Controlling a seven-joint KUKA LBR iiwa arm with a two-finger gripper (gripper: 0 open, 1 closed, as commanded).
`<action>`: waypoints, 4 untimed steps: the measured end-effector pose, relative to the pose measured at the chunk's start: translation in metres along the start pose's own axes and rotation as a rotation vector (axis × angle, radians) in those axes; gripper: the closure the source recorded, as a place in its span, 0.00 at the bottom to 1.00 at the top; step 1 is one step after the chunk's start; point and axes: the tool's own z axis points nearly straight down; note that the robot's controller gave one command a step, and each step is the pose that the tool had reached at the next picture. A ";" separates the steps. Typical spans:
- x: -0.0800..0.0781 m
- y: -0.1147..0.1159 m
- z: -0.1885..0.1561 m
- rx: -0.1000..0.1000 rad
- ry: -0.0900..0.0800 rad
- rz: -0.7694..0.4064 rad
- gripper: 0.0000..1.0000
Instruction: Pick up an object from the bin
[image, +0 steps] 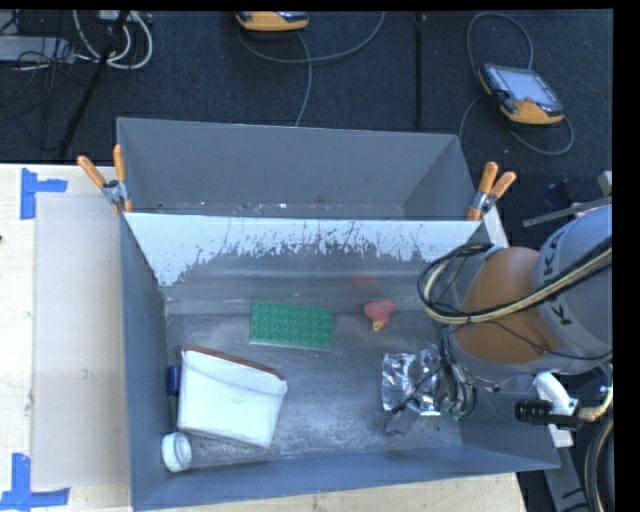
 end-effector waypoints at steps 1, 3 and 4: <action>0.000 0.000 0.000 0.001 0.000 -0.005 0.00; -0.001 0.001 -0.061 -0.002 -0.007 -0.011 1.00; -0.001 0.001 -0.071 -0.001 -0.004 -0.017 1.00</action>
Offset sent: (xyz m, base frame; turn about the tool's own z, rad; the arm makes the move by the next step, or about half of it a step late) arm 0.0000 0.0000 0.0000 0.0000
